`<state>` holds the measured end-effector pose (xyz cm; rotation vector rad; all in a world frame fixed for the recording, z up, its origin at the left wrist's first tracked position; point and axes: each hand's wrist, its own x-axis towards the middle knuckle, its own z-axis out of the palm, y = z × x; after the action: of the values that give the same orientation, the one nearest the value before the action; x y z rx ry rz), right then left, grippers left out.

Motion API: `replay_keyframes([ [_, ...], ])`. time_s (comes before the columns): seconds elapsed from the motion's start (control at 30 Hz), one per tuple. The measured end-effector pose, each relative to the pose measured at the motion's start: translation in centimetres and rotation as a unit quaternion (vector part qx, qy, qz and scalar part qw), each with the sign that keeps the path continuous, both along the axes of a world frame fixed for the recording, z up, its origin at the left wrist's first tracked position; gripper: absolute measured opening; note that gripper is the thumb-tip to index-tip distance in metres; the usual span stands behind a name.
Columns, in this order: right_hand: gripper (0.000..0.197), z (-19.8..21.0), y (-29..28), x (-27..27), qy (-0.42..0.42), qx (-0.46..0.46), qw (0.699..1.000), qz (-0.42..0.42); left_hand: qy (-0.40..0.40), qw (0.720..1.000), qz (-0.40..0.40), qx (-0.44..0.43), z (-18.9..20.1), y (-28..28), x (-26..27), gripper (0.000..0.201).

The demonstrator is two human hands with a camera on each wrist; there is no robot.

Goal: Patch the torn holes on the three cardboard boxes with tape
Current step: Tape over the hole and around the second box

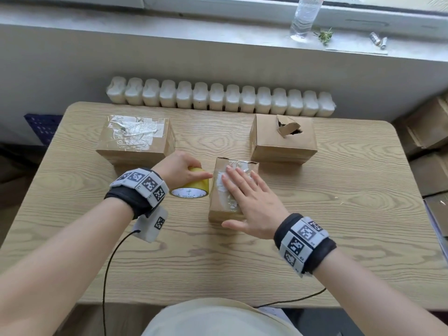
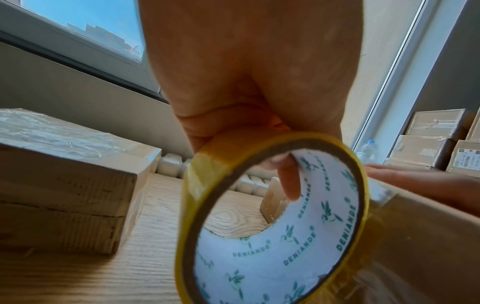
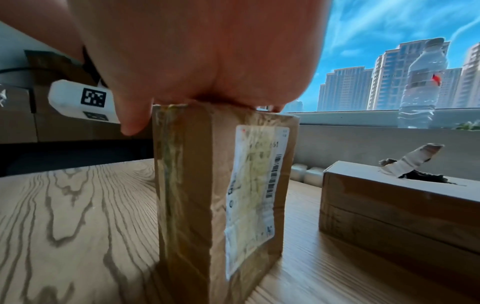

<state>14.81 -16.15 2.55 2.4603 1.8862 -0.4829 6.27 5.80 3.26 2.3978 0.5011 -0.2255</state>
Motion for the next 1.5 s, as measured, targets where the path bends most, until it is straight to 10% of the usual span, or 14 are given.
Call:
replay_keyframes([
  [0.33,0.131,2.3,6.6,-0.5,0.032,-0.058,0.997,-0.05,-0.012,0.999,0.023,-0.046,-0.5,0.4,-1.2,0.036],
  [0.53,0.126,2.3,4.6,1.0,0.214,0.099,0.967,-0.101,-0.097,0.982,0.019,-0.158,2.1,1.3,-2.5,0.049],
  [0.83,0.133,-0.8,1.1,1.3,0.274,0.101,0.944,-0.153,-0.094,0.973,-0.023,-0.208,2.8,-0.9,-1.3,0.012],
  [1.3,0.134,-6.7,-1.1,3.5,0.278,0.015,0.944,-0.178,0.0,0.986,-0.091,-0.139,0.6,-6.2,2.8,0.014],
  [1.5,0.132,-7.1,-1.1,4.6,0.272,0.029,0.949,-0.156,0.097,0.989,-0.089,0.067,1.5,-1.9,1.3,0.05],
])
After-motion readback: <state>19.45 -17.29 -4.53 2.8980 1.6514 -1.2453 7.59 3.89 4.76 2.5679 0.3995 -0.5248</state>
